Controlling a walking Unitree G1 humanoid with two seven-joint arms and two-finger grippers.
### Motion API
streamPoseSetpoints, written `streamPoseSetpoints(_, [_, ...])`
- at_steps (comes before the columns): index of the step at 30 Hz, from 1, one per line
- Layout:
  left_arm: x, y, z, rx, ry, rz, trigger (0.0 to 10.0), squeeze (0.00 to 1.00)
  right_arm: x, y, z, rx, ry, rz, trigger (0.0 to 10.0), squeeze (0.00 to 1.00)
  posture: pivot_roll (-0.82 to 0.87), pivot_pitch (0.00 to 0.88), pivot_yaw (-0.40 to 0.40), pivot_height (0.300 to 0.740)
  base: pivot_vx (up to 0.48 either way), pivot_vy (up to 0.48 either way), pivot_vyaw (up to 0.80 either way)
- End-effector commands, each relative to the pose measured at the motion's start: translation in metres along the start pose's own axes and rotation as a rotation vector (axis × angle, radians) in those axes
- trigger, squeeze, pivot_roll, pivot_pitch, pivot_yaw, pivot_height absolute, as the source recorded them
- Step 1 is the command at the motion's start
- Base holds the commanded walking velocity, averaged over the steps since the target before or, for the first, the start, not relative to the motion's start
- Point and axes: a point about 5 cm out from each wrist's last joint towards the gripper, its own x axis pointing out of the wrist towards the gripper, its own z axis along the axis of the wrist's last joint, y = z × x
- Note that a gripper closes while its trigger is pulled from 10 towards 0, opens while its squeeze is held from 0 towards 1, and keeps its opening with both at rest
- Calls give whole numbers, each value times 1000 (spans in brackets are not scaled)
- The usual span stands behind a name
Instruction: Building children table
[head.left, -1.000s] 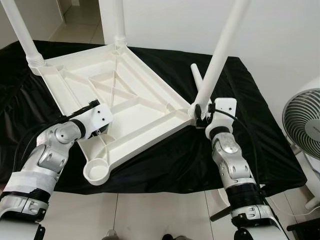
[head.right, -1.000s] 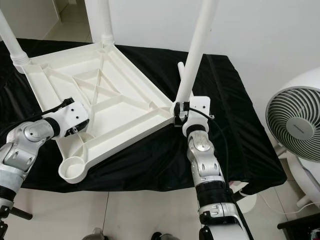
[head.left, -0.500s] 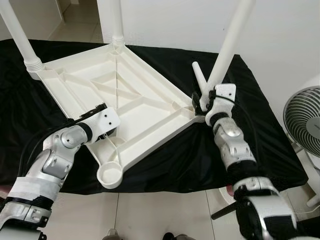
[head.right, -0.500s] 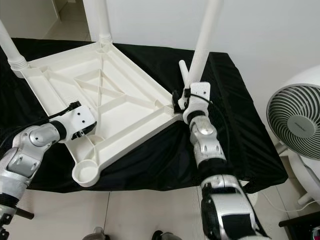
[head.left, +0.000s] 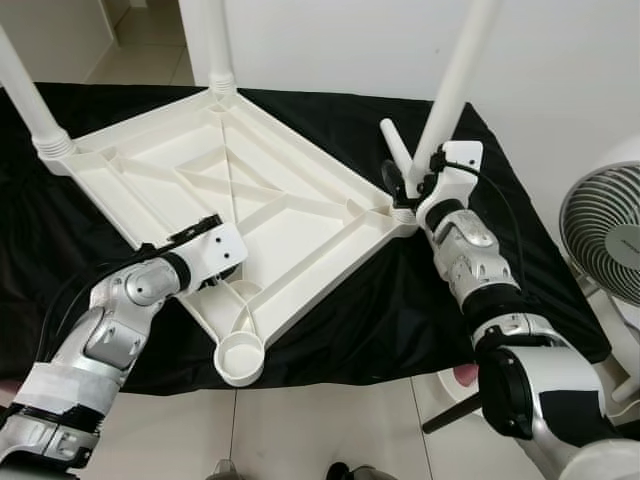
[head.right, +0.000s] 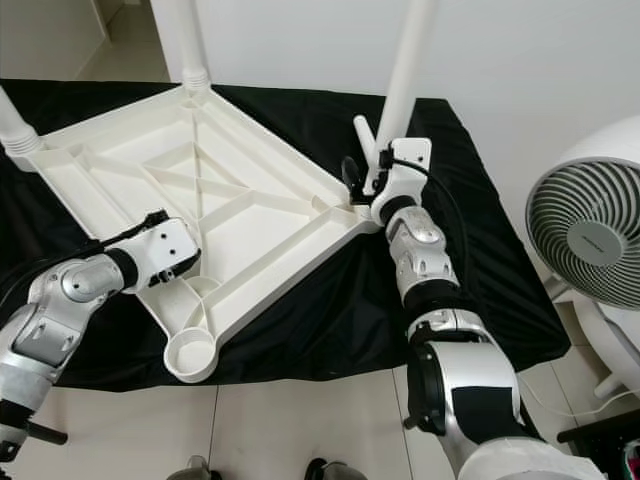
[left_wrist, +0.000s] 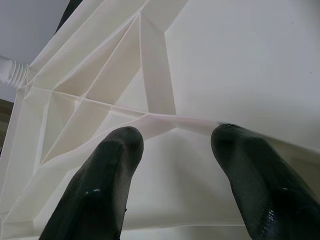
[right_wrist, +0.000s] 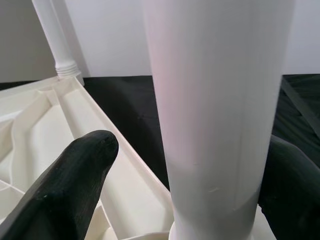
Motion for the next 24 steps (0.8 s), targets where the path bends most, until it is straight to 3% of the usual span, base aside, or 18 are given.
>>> streamPoseSetpoints(1, [6,-36,22,23,-99,-298,10000,0,10,43,-7,13,25,201,10000,0,131,109,-21,740,0,0,0])
streamPoseSetpoints(7, [3,-40,25,26,-106,-336,10000,0,13,62,-12,24,38,286,10000,0,126,120,-18,740,0,0,0])
streamPoseSetpoints(14, [-2,-40,27,39,-114,-382,10000,0,20,67,-4,19,4,234,10000,0,126,129,-16,740,0,0,0])
streamPoseSetpoints(24, [14,0,18,-21,-25,-99,10000,0,12,60,-13,11,-30,97,10000,0,129,138,-27,740,0,0,0])
